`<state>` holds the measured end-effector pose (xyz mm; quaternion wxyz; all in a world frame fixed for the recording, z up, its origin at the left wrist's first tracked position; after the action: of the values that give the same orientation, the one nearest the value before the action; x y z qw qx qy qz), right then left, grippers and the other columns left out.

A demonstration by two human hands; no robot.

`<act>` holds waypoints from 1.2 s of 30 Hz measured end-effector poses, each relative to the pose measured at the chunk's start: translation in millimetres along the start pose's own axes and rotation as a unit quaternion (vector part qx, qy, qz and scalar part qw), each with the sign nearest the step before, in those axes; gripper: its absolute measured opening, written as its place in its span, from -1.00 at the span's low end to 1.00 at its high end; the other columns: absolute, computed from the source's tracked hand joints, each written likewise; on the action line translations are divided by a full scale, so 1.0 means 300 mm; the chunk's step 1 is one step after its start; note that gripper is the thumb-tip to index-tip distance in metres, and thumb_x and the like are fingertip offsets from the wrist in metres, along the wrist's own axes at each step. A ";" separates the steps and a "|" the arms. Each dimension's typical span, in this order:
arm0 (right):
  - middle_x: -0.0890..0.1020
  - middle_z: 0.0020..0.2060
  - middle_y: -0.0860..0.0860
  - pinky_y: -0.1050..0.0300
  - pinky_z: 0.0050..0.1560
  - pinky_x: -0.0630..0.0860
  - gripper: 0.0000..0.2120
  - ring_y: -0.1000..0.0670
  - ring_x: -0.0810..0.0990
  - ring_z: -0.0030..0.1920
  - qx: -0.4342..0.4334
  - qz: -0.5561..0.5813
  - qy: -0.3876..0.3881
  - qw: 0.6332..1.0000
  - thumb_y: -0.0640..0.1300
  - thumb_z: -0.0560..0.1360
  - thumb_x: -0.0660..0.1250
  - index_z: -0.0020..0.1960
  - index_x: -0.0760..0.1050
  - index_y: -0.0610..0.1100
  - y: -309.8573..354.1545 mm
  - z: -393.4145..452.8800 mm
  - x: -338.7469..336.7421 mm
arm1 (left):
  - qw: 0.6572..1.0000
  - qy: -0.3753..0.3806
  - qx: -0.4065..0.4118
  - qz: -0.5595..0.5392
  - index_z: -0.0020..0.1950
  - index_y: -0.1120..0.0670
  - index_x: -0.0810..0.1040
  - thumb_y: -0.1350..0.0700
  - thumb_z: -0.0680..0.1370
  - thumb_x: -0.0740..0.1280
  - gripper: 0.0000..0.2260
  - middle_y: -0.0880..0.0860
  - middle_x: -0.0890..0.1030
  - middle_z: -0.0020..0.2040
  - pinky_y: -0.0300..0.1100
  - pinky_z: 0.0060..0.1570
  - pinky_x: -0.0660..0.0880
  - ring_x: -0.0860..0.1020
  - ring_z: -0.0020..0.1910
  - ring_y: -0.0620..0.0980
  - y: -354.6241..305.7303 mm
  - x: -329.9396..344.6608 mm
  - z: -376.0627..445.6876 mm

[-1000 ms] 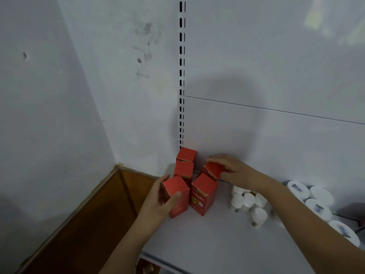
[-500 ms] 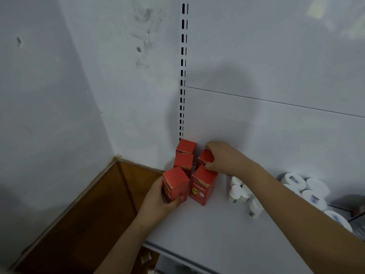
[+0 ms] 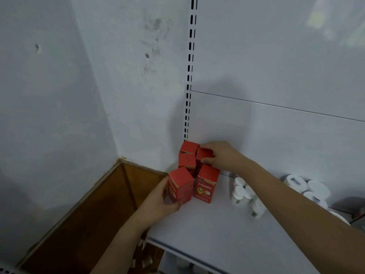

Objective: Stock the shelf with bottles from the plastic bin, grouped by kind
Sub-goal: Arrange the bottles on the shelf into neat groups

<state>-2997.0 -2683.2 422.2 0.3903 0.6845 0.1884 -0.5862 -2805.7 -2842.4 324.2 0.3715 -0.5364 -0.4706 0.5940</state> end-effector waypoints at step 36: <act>0.60 0.18 -0.05 0.14 0.18 0.46 -0.61 -0.06 0.55 0.16 0.147 0.236 -0.223 0.934 -0.22 0.52 0.35 0.34 0.44 -0.13 0.061 -0.188 0.388 | 0.987 0.126 -0.016 0.093 0.43 -0.17 0.28 0.09 0.51 0.46 -0.42 -0.31 0.52 0.22 -0.43 0.14 0.47 0.49 0.18 -0.42 -0.001 -0.082 0.145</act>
<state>-2918.7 -2675.4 317.7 0.4446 0.6106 -0.1591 -0.6357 -2845.1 -2872.4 330.9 0.3619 -0.6546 -0.3776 0.5458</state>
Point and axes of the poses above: each hand's wrist, its own z-axis towards the middle knuckle, its own x-axis out of the palm, y = z × x, the point moved 1 cm from there along z, towards the middle knuckle
